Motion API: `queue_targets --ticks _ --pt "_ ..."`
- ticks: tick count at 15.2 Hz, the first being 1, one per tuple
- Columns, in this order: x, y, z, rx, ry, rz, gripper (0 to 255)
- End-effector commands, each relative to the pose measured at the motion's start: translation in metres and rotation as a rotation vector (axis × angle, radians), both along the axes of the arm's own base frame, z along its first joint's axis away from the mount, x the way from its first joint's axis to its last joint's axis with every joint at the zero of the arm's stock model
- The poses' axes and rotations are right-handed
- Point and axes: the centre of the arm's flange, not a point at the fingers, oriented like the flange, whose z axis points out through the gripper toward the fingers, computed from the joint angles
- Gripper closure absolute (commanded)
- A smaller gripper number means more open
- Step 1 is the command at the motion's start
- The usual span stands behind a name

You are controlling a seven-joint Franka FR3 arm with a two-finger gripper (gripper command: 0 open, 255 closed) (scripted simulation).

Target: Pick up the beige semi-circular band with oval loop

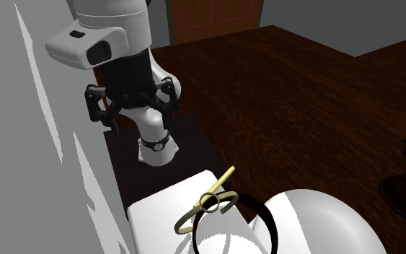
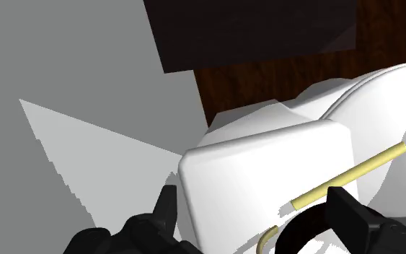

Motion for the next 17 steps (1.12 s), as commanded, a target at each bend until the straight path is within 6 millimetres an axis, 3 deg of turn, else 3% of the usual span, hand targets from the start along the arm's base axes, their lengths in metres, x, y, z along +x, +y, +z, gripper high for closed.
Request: queue_targets --ticks 1,10,15,17 --pt "0.000 0.000 0.000 0.000 0.000 0.000 0" --pt "0.072 0.057 -0.042 0.092 -0.108 -0.417 0" --pt "0.122 0.075 -0.059 0.143 -0.168 -0.648 0" --pt "0.126 0.076 -0.066 0.146 -0.173 -0.664 0"
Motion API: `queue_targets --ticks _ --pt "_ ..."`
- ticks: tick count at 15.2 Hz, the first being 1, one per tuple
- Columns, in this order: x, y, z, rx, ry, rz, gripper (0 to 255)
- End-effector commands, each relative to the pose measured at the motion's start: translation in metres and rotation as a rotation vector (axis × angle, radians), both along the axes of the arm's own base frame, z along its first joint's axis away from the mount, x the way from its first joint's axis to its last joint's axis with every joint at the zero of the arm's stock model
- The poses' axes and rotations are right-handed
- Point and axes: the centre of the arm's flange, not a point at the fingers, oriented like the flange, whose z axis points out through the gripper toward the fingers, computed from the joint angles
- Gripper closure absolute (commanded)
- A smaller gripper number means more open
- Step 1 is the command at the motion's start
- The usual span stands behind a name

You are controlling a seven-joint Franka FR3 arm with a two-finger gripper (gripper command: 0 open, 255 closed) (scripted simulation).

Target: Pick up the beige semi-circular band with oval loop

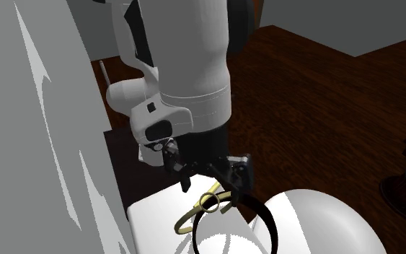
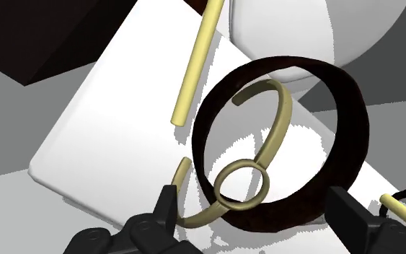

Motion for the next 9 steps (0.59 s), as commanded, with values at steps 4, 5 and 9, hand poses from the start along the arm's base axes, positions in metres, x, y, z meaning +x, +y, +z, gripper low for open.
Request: queue_targets --ticks 4,5,9 --pt "0.003 0.001 -0.025 0.005 -0.005 -0.018 0" --pt "0.003 0.001 -0.030 0.005 -0.005 -0.018 0" --pt "0.003 0.001 -0.040 0.005 -0.005 -0.018 255"
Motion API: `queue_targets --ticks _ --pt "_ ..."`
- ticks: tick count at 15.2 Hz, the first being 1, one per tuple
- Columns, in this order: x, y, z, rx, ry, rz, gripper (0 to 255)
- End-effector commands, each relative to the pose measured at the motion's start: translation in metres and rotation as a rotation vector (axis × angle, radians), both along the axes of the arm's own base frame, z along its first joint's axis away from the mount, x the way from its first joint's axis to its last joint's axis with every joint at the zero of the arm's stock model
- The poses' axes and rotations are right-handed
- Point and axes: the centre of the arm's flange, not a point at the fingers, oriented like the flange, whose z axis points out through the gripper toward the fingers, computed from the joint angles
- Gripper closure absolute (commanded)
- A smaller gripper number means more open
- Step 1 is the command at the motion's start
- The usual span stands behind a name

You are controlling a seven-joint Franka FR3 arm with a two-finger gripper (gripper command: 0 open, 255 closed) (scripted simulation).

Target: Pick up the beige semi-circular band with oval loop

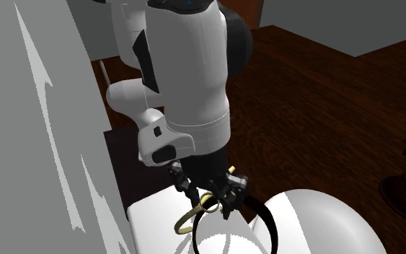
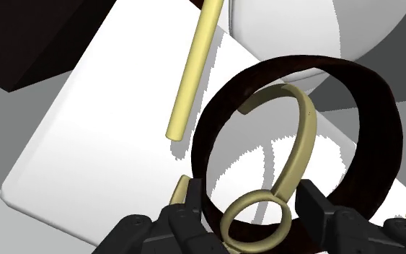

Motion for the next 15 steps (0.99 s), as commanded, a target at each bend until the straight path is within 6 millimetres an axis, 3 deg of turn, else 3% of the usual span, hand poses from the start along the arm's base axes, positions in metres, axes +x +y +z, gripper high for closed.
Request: queue_targets --ticks 1,9,15 --pt "0.000 0.000 -0.001 0.000 0.000 0.000 255" --pt "0.000 0.000 0.000 0.000 0.000 0.000 255" --pt "0.000 0.000 0.032 0.000 0.000 0.000 255"
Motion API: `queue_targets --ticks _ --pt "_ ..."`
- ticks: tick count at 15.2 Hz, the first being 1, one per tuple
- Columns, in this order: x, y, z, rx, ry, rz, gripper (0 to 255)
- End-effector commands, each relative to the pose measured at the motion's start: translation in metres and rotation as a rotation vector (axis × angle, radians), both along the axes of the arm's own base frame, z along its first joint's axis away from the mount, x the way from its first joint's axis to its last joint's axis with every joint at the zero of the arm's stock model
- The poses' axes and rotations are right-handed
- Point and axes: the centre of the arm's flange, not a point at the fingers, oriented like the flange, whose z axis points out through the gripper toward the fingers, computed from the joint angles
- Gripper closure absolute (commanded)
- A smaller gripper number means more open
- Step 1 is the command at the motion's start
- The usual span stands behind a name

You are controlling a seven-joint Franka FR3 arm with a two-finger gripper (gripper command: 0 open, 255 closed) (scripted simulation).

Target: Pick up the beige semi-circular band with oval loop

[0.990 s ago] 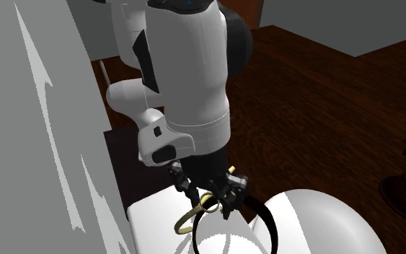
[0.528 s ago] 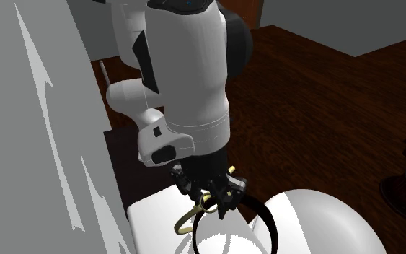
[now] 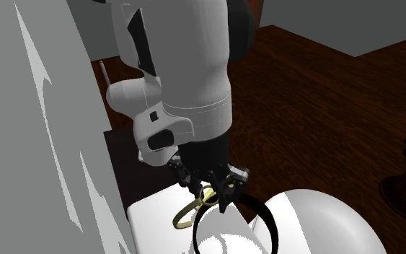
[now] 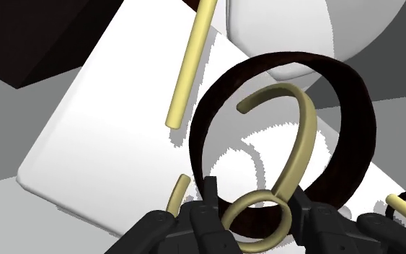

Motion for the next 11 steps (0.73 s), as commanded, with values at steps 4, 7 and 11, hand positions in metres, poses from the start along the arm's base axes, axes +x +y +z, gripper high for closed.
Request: queue_targets --ticks 4,7,11 --pt "-0.001 0.001 0.026 0.000 0.000 0.000 255" --pt "-0.001 0.001 0.042 0.000 0.000 0.000 255" --pt "-0.001 0.001 0.053 0.000 0.000 0.000 255"
